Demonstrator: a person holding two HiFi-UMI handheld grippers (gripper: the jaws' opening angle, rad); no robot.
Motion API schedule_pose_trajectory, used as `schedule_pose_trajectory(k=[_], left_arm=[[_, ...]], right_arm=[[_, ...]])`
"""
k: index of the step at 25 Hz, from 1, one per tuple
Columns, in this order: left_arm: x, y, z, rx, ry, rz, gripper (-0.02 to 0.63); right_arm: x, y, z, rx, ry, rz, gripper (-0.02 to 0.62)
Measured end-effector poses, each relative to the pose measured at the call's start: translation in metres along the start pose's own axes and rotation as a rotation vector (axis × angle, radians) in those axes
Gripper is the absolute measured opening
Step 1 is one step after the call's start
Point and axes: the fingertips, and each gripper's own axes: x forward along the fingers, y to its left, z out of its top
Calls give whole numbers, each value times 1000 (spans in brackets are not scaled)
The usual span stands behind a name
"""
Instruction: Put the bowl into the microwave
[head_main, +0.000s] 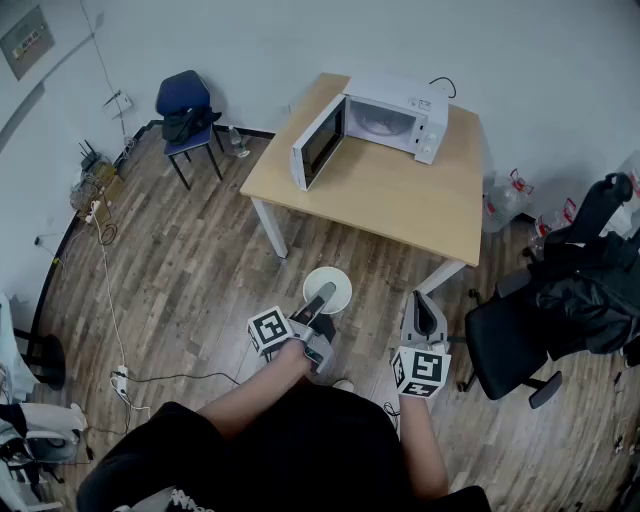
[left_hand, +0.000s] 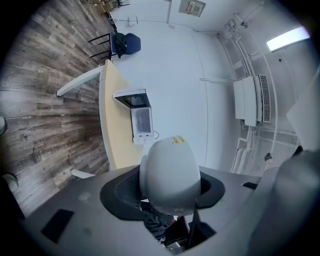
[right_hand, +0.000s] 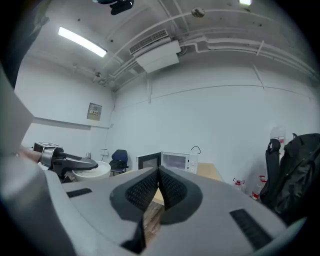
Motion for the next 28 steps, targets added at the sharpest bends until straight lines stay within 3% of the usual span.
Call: schedule_pose_trajectory(k=[3, 7, 11, 20, 28], left_arm=[[6, -5, -7, -22, -3, -25, 225], [14, -14, -19, 23, -17, -52, 225], [23, -33, -29, 15, -30, -104, 225], [39, -22, -35, 30, -19, -71, 225], [94, -16, -29, 12, 24, -88, 225]], right_arm=[[1, -4, -2, 2, -4, 29, 61], [-1, -9, -9, 26, 14, 76, 61], [-4, -12, -9, 72, -21, 116, 61], [8, -16, -25, 91, 15, 158, 61], [40, -47, -35, 63, 56, 98, 61]])
